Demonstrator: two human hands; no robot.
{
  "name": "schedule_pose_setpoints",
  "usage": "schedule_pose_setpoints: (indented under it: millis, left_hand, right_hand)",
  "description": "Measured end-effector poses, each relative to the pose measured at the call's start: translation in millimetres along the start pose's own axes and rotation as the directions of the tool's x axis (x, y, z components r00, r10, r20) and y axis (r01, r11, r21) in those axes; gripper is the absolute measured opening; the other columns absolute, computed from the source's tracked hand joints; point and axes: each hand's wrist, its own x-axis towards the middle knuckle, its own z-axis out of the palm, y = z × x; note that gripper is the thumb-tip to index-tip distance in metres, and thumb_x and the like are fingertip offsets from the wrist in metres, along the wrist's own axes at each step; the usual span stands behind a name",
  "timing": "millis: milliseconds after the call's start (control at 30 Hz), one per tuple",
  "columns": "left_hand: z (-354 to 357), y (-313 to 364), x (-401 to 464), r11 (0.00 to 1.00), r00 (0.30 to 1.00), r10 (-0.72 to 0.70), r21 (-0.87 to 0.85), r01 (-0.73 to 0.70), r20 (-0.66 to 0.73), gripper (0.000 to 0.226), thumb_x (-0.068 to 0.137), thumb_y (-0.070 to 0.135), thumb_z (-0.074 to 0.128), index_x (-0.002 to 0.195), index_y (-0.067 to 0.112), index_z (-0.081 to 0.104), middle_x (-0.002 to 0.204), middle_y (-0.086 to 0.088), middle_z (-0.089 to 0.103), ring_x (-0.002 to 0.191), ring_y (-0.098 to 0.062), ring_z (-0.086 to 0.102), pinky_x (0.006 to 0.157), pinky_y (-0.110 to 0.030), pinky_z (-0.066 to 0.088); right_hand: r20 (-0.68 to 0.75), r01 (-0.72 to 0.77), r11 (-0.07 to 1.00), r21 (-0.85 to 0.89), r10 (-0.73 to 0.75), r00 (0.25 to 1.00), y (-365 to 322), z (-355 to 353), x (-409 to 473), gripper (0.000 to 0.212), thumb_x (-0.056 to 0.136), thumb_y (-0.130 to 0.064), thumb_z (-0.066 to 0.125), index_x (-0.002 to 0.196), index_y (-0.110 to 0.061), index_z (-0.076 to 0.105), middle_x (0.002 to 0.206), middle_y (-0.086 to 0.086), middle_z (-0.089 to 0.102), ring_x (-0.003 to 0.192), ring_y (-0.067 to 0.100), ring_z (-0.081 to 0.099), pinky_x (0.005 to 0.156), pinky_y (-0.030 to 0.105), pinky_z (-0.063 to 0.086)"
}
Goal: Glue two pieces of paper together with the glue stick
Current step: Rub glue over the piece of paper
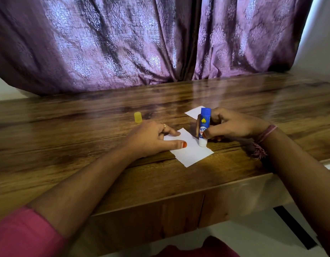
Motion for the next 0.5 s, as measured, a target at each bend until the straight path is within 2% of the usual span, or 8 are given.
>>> schedule_pose_setpoints:
  millis: [100,233,500]
  left_hand:
    - [0.3,-0.4,0.1,1.000,1.000,-0.001,-0.010,0.001,0.001,0.048,0.069,0.062,0.066,0.107,0.033,0.069,0.038,0.011,0.041,0.048,-0.005,0.042,0.060,-0.040,0.037]
    - [-0.1,-0.3,0.1,1.000,1.000,-0.005,0.011,0.005,-0.004,0.047,0.069,0.064,0.065,0.106,0.036,0.069,0.040,0.015,0.044,0.046,-0.003,0.042,0.058,-0.032,0.030]
    - [0.1,0.3,-0.8,1.000,1.000,0.005,0.019,-0.004,-0.007,0.047,0.070,0.063,0.065,0.107,0.034,0.069,0.039,0.018,0.045,0.045,-0.002,0.042,0.059,-0.033,0.031]
  right_hand:
    - [0.017,0.001,1.000,0.011,-0.001,1.000,-1.1,-0.7,-1.6,0.008,0.071,-0.012,0.066,0.078,-0.014,0.069,0.063,-0.008,0.067,0.053,0.000,0.055,0.048,0.014,0.042]
    - [0.038,0.005,1.000,0.030,-0.006,0.999,-2.5,0.4,-3.3,0.012,0.070,-0.008,0.064,0.070,-0.018,0.070,0.061,-0.006,0.065,0.051,0.002,0.053,0.046,0.015,0.041]
    - [0.042,-0.006,1.000,0.012,0.006,0.999,-4.0,-0.3,-5.5,0.011,0.069,-0.007,0.063,0.071,-0.017,0.067,0.059,-0.006,0.065,0.049,0.002,0.053,0.045,0.016,0.041]
